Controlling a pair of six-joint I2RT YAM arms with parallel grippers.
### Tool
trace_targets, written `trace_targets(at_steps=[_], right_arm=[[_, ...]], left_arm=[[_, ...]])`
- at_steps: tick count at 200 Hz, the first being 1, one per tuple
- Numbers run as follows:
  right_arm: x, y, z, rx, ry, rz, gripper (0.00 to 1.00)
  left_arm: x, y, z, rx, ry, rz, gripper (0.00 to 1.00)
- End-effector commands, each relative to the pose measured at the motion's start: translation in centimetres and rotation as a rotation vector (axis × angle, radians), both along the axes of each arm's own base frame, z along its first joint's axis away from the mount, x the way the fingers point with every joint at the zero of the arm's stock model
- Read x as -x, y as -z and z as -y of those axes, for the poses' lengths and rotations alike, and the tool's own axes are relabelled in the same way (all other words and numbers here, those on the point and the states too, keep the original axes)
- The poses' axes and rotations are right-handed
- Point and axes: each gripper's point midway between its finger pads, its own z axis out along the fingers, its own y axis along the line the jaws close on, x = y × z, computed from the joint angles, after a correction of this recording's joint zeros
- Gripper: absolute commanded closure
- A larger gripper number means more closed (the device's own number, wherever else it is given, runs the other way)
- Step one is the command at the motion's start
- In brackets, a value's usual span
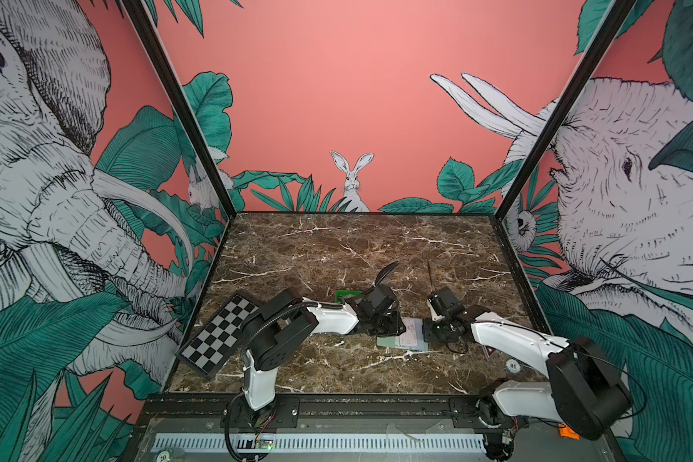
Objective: Put the credit cards into the card holder
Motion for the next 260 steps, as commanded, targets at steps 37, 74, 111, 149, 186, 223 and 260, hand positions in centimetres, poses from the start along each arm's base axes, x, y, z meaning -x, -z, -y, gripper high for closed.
trace_targets(at_steps=[37,74,111,149,186,223,260], right_arm=[[1.9,2.1,1.4,0.079,0.004,-0.079,0.91],[1.8,2.0,1.4,0.085,0.0,-0.079,0.91],[1.8,1.9,1.4,0.086,-0.002,-0.076,0.92],[1.7,1.8,1.3,0.086,-0.005,-0.075,0.92],[1.6,1.8,1.3,0.086,-0.005,-0.074,0.92],[1.6,1.6,1.2,0.081,-0.001,-0.068,0.92],[1.4,-0.1,0.6,0.023,0.008,-0.032,0.84]], left_arm=[[-0.3,-1.3,1.0,-0.031,0.069,0.036,0.7],[-0.1,-0.9,1.4,-0.043,0.091,0.024,0.7],[0.2,-0.6,1.6,-0.051,0.1,0.01,0.7],[0.4,-0.9,2.0,-0.044,0.109,0.012,0.7],[1.0,-0.8,2.3,-0.05,0.123,0.007,0.7],[1.4,-0.5,1.6,-0.073,0.126,0.007,0.7],[0.9,-0.9,-0.2,-0.102,0.098,0.035,0.7]])
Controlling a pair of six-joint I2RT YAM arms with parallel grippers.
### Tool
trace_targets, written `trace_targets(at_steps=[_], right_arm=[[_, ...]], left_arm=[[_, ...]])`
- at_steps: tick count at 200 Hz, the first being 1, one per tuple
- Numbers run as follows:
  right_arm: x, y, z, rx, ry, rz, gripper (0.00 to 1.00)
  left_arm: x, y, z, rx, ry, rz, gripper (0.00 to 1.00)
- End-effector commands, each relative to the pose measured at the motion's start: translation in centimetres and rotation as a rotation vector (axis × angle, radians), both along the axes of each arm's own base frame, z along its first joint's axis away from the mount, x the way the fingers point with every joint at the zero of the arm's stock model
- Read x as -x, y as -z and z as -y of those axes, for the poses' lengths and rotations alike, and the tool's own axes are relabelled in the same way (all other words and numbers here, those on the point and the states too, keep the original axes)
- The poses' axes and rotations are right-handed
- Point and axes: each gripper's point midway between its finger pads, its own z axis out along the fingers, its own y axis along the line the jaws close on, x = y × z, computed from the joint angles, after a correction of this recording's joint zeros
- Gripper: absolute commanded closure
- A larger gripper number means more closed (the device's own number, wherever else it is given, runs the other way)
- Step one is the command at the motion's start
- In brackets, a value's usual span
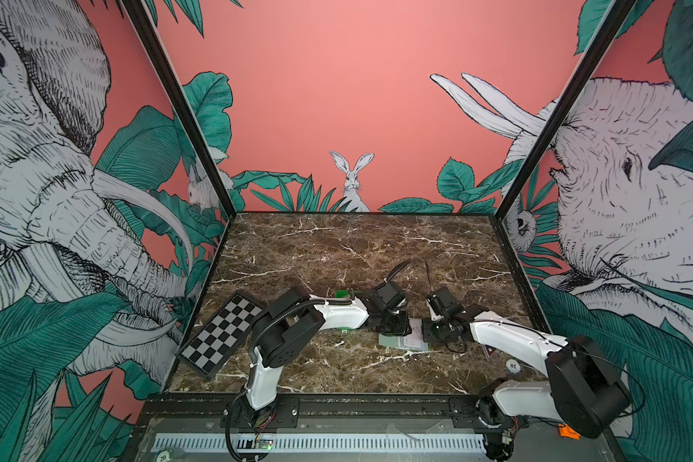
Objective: Put the credit cards into the card holder
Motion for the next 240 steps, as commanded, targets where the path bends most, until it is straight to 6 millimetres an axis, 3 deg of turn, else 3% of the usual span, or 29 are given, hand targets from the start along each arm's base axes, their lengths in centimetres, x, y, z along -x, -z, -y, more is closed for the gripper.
trace_targets(at_steps=[1,45,92,120,240], right_arm=[[1.4,0.0,0.6,0.007,0.01,-0.03,0.84],[1.4,-3.1,-0.6,-0.11,0.014,0.037,0.77],[2.7,-5.1,0.1,-0.176,0.052,0.101,0.72],[3.4,-6.0,-0.8,-0.269,0.032,0.119,0.71],[2.7,-3.3,-2.8,-0.349,0.061,0.054,0.73]], left_arm=[[0.0,-1.0,-1.7,-0.027,-0.009,0.025,0.7],[0.0,-1.9,-2.9,-0.012,-0.024,0.049,0.71],[0.5,-2.4,-3.2,0.023,-0.022,0.059,0.72],[0.9,-2.2,-3.3,0.017,-0.004,0.065,0.73],[0.5,0.1,-1.7,-0.048,0.015,0.044,0.85]])
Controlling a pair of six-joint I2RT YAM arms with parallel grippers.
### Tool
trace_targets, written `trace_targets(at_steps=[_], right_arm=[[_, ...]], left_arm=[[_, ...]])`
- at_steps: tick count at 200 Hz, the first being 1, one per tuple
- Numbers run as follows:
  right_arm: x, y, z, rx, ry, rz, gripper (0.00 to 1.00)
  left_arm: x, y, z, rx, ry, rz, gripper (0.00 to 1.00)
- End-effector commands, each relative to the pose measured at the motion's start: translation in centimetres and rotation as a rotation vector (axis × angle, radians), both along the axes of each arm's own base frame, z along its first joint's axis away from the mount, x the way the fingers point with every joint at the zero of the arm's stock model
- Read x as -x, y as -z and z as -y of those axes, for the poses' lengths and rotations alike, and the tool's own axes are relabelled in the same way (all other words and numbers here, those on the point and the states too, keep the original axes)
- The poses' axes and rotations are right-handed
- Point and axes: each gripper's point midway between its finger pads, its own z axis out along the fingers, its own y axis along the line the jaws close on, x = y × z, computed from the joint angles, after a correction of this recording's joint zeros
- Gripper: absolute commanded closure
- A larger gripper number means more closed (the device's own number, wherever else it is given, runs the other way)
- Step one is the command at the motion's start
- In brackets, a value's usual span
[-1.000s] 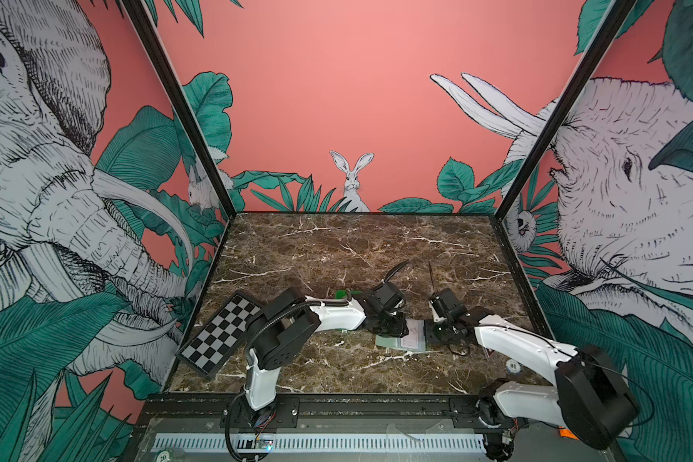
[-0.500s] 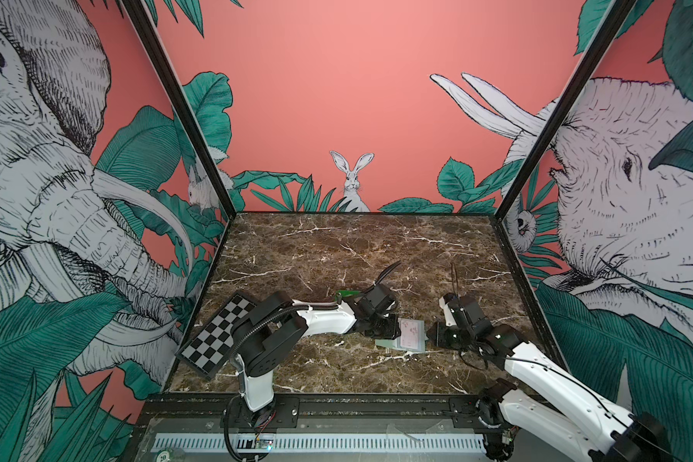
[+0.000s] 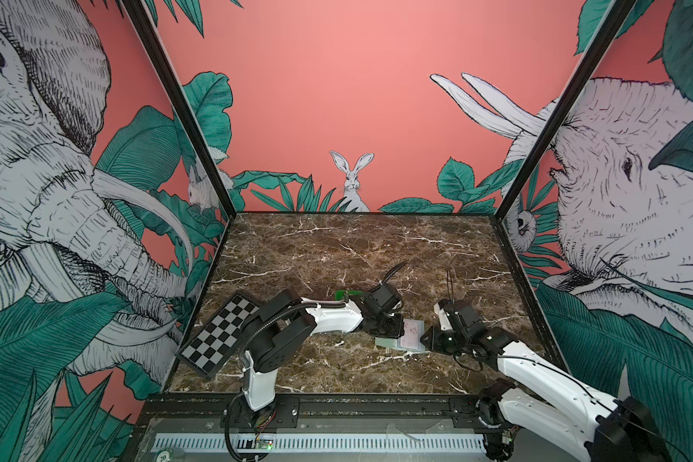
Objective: Put the credit cards into the card holder
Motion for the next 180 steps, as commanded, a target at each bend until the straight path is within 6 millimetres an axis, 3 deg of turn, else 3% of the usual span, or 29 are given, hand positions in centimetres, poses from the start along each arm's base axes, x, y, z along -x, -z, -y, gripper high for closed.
trace_targets(at_steps=[1,122,180], right_arm=[[-0.6,-0.1,-0.7,-0.025,0.008,0.006,0.73],[-1.0,1.5,-1.1,-0.021,0.024,-0.04,0.73],[-1.3,1.0,-2.1,-0.075,-0.001,-0.015,0.77]], left_arm=[[0.0,0.0,0.0,-0.019,0.006,0.006,0.86],[0.5,1.3,-0.5,-0.058,0.006,-0.022,0.91],[0.6,1.2,-0.4,-0.053,0.008,-0.021,0.91]])
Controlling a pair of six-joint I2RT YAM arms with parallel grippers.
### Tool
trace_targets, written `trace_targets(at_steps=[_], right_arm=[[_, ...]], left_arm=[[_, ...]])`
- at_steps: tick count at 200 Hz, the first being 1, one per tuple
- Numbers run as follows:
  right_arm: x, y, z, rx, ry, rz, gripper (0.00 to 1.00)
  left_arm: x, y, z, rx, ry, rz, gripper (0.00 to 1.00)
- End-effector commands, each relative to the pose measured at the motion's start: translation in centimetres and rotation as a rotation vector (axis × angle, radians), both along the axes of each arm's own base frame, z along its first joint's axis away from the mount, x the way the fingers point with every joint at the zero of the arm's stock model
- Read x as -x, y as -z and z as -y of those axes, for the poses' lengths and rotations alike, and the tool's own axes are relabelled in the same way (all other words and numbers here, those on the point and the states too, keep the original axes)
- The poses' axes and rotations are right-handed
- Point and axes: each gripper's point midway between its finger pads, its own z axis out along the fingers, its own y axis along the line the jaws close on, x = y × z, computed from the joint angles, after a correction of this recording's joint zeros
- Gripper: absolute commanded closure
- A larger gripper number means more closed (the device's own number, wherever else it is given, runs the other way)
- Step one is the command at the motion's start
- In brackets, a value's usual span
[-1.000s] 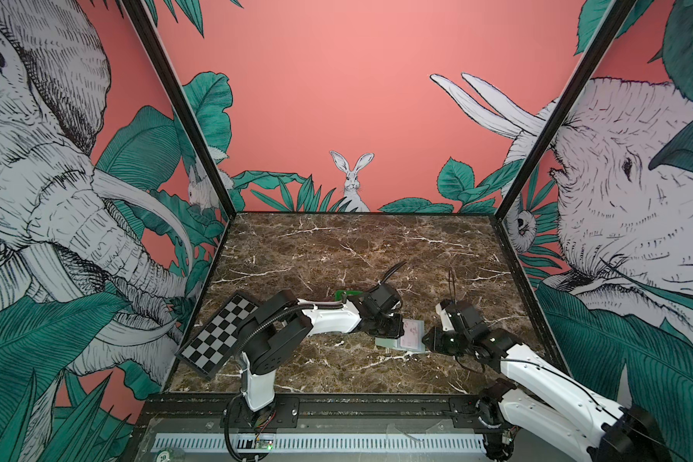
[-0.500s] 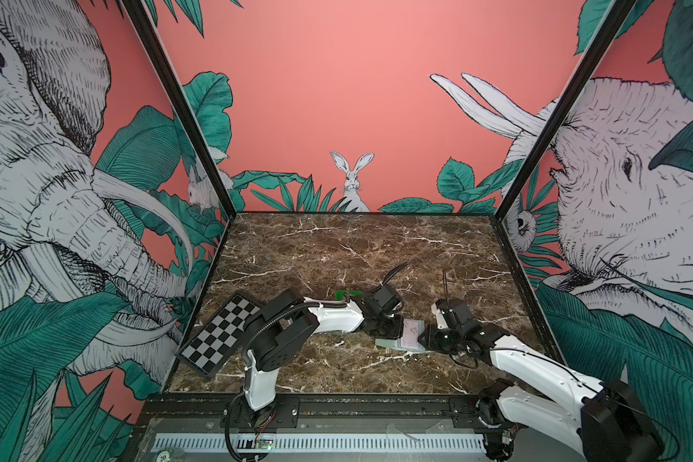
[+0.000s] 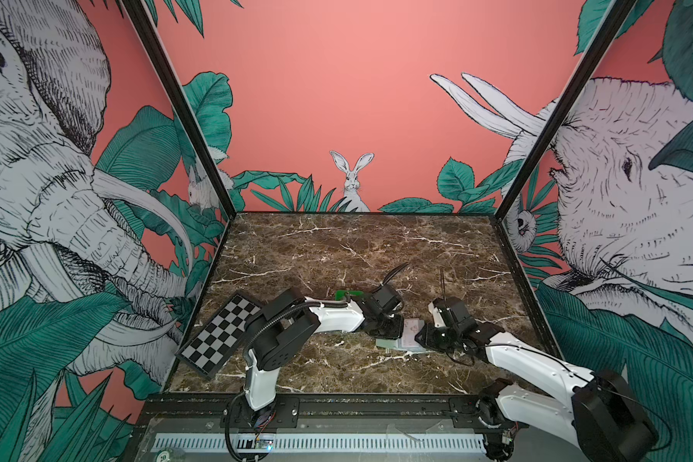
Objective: Put the credit cards into the card holder
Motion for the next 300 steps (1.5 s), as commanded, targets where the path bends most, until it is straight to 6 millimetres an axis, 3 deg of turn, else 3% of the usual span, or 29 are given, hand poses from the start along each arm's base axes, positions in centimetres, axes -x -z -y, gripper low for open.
trace_targets(at_steps=[1,50,124,185,229,268,300], right_arm=[[-0.2,-0.4,-0.7,-0.041,-0.015,0.026,0.77],[-0.6,-2.0,-1.4,-0.09,-0.032,0.073,0.8],[-1.5,-3.9,-2.3,-0.063,-0.056,0.116,0.8],[-2.2,-4.4,-4.2,0.014,-0.102,0.127,0.78],[-2.6,-5.0,-7.1,0.013,-0.155,0.137,0.74],[-3.1,-5.8,-9.9,0.004,-0.209,0.163,0.73],[-3.6,-6.4,-10.9,-0.003,-0.224,0.18,0.72]], left_arm=[[0.5,0.6,-0.3,-0.036,0.008,-0.01,0.91],[0.1,-1.2,0.4,0.034,-0.007,0.02,0.88],[-2.0,-6.8,-0.5,0.164,-0.09,0.107,0.8],[-3.5,-9.3,-4.0,0.222,-0.159,0.142,0.75],[-4.0,-10.8,-7.4,0.231,-0.194,0.196,0.73],[-4.5,-10.8,-10.3,0.238,-0.232,0.204,0.73],[-4.4,-10.5,-12.4,0.214,-0.263,0.215,0.72]])
